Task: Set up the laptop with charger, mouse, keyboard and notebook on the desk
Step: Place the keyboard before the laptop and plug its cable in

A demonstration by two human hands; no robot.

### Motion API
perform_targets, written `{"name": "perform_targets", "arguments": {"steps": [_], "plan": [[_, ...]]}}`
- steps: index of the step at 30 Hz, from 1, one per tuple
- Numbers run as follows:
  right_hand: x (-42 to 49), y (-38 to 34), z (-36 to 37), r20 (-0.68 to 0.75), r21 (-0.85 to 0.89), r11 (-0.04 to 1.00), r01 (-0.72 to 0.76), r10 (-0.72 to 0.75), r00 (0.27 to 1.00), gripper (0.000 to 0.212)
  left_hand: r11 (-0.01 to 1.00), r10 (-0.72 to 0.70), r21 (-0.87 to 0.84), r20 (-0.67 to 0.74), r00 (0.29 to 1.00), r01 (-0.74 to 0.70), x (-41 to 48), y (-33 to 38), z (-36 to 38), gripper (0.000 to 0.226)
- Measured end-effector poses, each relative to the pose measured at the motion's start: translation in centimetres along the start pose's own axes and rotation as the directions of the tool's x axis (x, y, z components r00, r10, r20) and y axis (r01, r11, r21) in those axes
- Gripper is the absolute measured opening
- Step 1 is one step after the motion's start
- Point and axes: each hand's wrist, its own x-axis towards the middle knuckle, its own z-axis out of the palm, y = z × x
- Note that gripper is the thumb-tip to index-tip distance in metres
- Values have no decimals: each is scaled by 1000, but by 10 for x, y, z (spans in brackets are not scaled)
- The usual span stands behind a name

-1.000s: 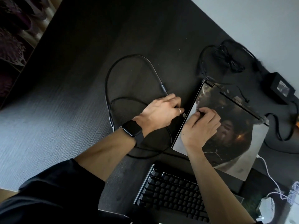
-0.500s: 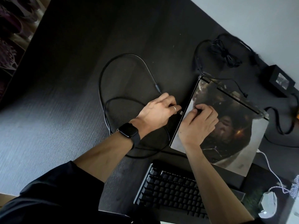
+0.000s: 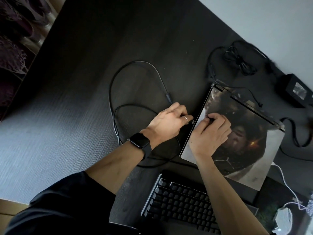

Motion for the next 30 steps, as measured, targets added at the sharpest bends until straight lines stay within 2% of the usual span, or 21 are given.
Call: {"name": "perform_targets", "arguments": {"steps": [8, 12, 16, 20, 23, 30], "plan": [[-1, 2, 2, -6, -5, 1000, 10, -10, 1000, 16, 991, 110, 74, 39, 993, -113, 8, 0, -8, 37], [-1, 3, 3, -7, -11, 1000, 7, -7, 1000, 16, 992, 92, 87, 27, 995, -94, 7, 2, -4, 35], [-1, 4, 3, 0, -20, 1000, 4, -4, 1000, 16, 999, 15, 42, -9, 1000, -15, 1, 8, 2, 39], [-1, 3, 3, -7, -14, 1000, 7, -7, 1000, 16, 999, 31, 42, 30, 999, -32, 1, 4, 0, 38], [-2, 3, 3, -4, -14, 1000, 8, -8, 1000, 16, 995, 59, 73, 31, 998, -61, 2, 2, -1, 33], [-1, 4, 2, 17, -37, 999, 13, -12, 1000, 14, 966, 132, 216, 46, 990, -139, 2, 2, -2, 35]]}}
